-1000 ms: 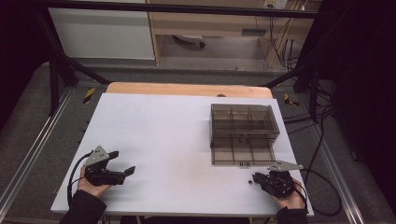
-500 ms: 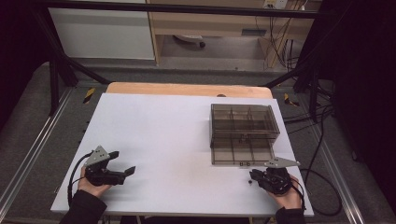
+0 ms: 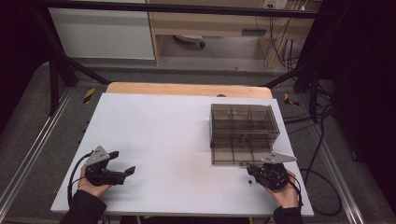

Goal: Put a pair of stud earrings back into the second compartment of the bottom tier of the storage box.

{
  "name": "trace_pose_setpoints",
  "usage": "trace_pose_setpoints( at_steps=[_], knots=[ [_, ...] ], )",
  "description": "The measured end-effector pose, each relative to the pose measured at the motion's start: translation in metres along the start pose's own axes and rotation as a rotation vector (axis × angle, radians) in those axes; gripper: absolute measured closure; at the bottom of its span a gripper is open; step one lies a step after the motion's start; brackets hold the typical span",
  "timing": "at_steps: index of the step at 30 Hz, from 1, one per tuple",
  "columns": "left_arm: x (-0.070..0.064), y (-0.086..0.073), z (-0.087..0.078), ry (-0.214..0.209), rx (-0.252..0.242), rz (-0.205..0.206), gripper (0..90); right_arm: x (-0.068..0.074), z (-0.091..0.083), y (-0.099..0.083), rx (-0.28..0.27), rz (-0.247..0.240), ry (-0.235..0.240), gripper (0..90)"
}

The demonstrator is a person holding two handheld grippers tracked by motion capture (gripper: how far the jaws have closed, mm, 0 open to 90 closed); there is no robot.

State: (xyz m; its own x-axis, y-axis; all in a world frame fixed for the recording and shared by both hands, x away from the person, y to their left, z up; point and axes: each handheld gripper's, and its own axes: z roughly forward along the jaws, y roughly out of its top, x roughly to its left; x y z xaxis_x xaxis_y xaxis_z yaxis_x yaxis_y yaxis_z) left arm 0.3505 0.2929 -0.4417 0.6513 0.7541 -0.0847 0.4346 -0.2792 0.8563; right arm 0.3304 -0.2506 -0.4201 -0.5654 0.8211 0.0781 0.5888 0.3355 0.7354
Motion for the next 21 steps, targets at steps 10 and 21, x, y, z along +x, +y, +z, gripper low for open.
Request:
trace_pose_setpoints(
  at_steps=[10, 21],
  knots=[
    [0.000, 0.000, 0.000, 0.001, -0.002, 0.000, 4.5, 0.001, 0.001, 0.013, -0.018, -0.005, -0.008, 80.4],
    [0.000, 0.000, 0.000, 0.000, -0.001, 0.000, 4.5, -0.004, 0.005, 0.023, -0.026, 0.014, -0.028, 80.8]
  ],
)
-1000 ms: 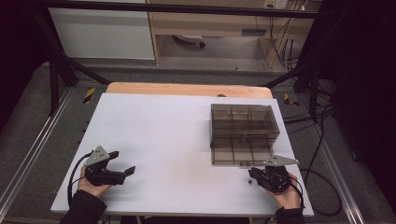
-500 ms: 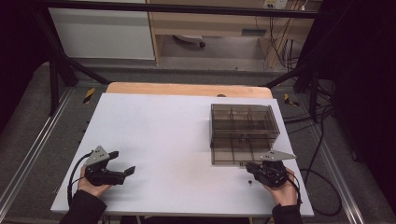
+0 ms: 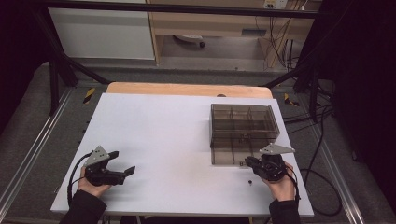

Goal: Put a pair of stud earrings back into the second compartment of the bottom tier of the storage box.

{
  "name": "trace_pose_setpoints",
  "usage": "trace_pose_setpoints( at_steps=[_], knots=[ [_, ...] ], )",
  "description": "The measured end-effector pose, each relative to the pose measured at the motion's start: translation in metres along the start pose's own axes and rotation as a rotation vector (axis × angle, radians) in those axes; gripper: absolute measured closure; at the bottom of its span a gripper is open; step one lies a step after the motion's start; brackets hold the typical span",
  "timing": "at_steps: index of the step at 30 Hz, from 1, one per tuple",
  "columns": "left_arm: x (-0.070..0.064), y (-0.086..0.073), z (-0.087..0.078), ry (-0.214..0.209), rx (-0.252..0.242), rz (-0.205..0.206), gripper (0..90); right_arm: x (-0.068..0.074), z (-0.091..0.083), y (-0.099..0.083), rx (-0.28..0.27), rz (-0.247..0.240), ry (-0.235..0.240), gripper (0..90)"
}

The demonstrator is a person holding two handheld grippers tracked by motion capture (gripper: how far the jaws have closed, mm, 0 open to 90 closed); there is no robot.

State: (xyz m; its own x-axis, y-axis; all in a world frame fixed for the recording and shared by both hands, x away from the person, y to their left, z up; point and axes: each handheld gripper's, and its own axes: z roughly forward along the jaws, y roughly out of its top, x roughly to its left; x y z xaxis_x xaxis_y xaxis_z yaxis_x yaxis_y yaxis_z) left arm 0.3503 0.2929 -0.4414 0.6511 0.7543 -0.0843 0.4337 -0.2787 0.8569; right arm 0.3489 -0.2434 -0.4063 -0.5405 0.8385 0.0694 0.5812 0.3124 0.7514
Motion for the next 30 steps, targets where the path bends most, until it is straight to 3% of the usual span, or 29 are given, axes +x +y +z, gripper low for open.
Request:
trace_pose_setpoints(
  at_steps=[30],
  knots=[
    [0.000, 0.000, 0.000, 0.001, 0.001, 0.000, 4.5, -0.015, 0.030, 0.012, 0.021, 0.031, -0.053, 81.2]
  ],
)
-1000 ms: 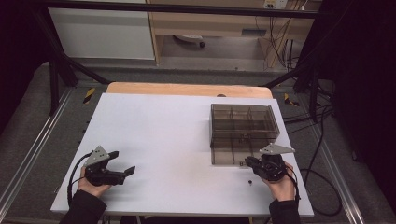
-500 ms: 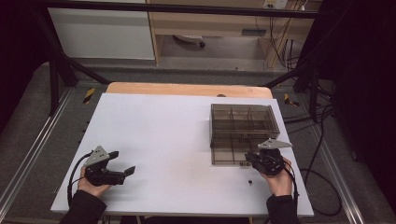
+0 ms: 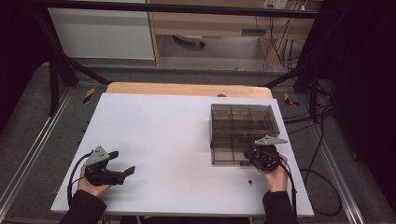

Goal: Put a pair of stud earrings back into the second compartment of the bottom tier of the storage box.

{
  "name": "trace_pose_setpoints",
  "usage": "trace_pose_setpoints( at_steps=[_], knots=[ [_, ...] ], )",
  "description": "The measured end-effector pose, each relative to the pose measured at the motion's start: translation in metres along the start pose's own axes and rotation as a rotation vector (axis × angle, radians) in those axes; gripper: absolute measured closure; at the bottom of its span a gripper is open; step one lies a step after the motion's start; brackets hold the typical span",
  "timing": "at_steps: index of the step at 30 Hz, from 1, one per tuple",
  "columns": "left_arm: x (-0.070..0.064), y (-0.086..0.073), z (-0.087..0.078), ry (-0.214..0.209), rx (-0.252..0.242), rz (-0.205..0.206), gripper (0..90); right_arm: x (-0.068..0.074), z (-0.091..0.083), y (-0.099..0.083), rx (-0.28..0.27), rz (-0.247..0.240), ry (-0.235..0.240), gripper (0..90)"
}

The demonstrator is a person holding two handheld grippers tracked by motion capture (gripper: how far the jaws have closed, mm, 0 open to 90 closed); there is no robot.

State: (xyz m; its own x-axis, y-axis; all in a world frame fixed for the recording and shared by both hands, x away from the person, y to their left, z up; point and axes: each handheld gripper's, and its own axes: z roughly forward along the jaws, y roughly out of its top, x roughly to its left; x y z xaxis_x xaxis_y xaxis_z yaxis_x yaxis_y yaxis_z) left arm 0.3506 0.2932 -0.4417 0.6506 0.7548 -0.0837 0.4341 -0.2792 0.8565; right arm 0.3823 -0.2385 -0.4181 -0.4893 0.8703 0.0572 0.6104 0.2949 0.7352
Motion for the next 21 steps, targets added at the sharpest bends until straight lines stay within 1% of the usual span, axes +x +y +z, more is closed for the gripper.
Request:
trace_pose_setpoints(
  at_steps=[6, 14, 21],
  knots=[
    [0.000, 0.000, 0.000, -0.001, 0.001, 0.000, 4.5, -0.001, 0.008, -0.001, 0.010, 0.004, -0.007, 81.1],
    [0.000, 0.000, 0.000, 0.000, -0.001, 0.001, 4.5, 0.000, 0.017, -0.002, 0.021, 0.007, -0.004, 81.0],
    [0.000, 0.000, 0.000, 0.000, 0.000, 0.001, 4.5, 0.000, 0.023, -0.004, 0.050, 0.008, -0.002, 80.9]
  ],
)
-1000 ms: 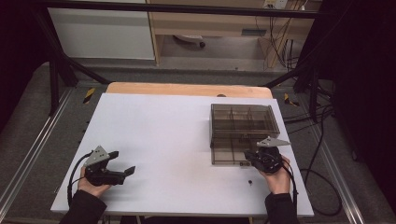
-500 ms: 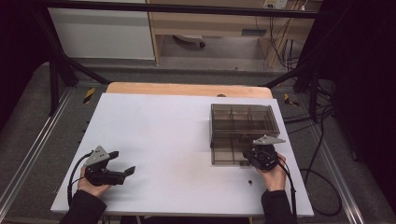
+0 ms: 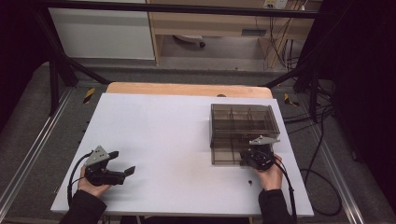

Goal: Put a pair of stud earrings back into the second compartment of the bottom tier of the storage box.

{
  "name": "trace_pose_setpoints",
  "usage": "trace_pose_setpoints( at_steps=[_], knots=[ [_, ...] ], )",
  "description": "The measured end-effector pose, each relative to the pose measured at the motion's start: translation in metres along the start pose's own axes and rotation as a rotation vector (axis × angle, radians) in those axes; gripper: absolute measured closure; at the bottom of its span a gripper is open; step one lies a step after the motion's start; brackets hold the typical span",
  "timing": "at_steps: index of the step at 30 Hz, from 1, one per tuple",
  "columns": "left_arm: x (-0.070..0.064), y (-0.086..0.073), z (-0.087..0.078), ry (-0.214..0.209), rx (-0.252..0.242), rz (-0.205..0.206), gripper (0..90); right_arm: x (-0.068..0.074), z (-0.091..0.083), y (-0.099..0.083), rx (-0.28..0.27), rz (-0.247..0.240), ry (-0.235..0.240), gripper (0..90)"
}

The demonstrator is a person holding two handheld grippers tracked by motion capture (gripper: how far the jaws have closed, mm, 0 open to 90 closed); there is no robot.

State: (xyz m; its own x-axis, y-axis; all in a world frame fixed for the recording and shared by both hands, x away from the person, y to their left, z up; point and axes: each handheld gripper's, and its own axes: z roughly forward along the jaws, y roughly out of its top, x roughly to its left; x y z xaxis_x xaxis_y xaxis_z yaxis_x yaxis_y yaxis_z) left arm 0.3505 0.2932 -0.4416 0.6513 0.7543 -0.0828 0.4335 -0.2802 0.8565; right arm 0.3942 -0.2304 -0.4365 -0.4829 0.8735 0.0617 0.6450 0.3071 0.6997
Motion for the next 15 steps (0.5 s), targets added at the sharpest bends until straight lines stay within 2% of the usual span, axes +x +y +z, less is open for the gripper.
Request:
trace_pose_setpoints(
  at_steps=[7, 15],
  knots=[
    [0.000, 0.000, 0.000, -0.001, 0.000, -0.001, 4.6, 0.000, 0.002, 0.000, 0.004, 0.003, 0.002, 79.1],
    [0.000, 0.000, 0.000, 0.000, 0.000, -0.001, 4.6, 0.000, -0.009, 0.000, -0.032, 0.004, -0.001, 66.1]
  ],
)
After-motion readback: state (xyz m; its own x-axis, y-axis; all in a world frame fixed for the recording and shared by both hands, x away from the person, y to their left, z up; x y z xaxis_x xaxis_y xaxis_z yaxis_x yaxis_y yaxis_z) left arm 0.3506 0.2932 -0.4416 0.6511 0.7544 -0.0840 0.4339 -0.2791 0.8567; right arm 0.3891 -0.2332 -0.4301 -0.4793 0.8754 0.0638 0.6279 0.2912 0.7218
